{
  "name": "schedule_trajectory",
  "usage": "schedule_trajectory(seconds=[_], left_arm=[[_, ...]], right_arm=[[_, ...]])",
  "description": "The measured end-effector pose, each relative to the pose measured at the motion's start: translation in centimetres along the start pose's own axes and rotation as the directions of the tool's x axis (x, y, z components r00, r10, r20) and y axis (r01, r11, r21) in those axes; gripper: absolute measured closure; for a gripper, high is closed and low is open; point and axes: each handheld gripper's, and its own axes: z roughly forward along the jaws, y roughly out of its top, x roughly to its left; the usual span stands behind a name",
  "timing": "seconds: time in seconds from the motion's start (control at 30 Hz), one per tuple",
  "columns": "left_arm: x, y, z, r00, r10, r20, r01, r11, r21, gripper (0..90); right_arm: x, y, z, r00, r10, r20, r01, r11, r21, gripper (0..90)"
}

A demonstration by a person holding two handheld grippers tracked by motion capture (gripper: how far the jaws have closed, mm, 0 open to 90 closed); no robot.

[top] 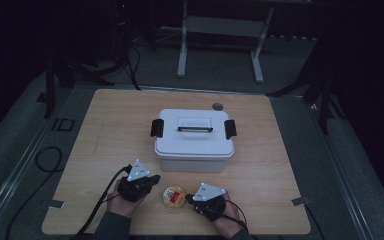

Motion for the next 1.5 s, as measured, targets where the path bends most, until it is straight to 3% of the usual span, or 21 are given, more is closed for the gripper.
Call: schedule_trajectory(seconds=[0.07, 0.33, 0.47, 0.57, 0.63, 0.73, 1.0, 1.3, 1.4, 1.5], left_arm=[[-0.7, 0.3, 0.7, 0.9987, 0.005, 0.051, -0.005, 1.0000, 0.002, 89.6], [-2.3, 0.9, 1.8, 0.9914, 0.033, 0.126, -0.032, 0.9995, -0.003, 89.9], [-3.1, 1.1, 2.4, 0.9839, 0.032, 0.176, -0.031, 0.9994, -0.014, 89.9], [-3.9, 1.3, 3.1, 0.9810, 0.062, 0.184, -0.064, 0.9979, 0.005, 89.9], [-4.4, 1.4, 3.5, 0.9750, 0.074, 0.209, -0.075, 0.9972, -0.001, 90.0], [-5.2, 1.5, 3.9, 0.9713, 0.105, 0.213, -0.112, 0.9935, 0.021, 90.0], [-5.7, 1.3, 4.7, 0.9614, 0.109, 0.253, -0.125, 0.9909, 0.049, 90.0], [-5.3, 1.0, 4.8, 0.9655, 0.132, 0.224, -0.154, 0.9847, 0.082, 90.0], [-5.0, 0.9, 4.3, 0.9699, 0.145, 0.196, -0.165, 0.9818, 0.093, 89.9], [-4.2, 0.6, 3.8, 0.9757, 0.125, 0.180, -0.145, 0.9845, 0.099, 90.0]], right_arm=[[-0.3, -0.1, -0.3, 1.0000, 0.007, 0.003, -0.007, 1.0000, -0.004, 87.2], [-2.0, -1.1, -2.0, 0.9975, 0.047, 0.053, -0.047, 0.9988, -0.013, 71.6], [-2.9, -1.6, -2.7, 0.9942, 0.075, 0.077, -0.074, 0.9972, -0.014, 63.9], [-3.5, -1.9, -3.1, 0.9917, 0.093, 0.088, -0.091, 0.9956, -0.024, 60.8], [-3.8, -2.1, -3.3, 0.9897, 0.105, 0.097, -0.104, 0.9943, -0.023, 60.2], [-4.2, -2.4, -3.6, 0.9877, 0.117, 0.104, -0.114, 0.9930, -0.029, 59.3], [-4.4, -2.6, -3.7, 0.9867, 0.123, 0.106, -0.121, 0.9924, -0.022, 58.0], [-4.4, -2.5, -3.5, 0.9892, 0.111, 0.097, -0.110, 0.9939, -0.016, 57.7], [-4.5, -2.5, -3.6, 0.9888, 0.113, 0.097, -0.112, 0.9935, -0.022, 57.7], [-4.6, -2.6, -3.7, 0.9883, 0.117, 0.098, -0.115, 0.9931, -0.025, 57.7]])
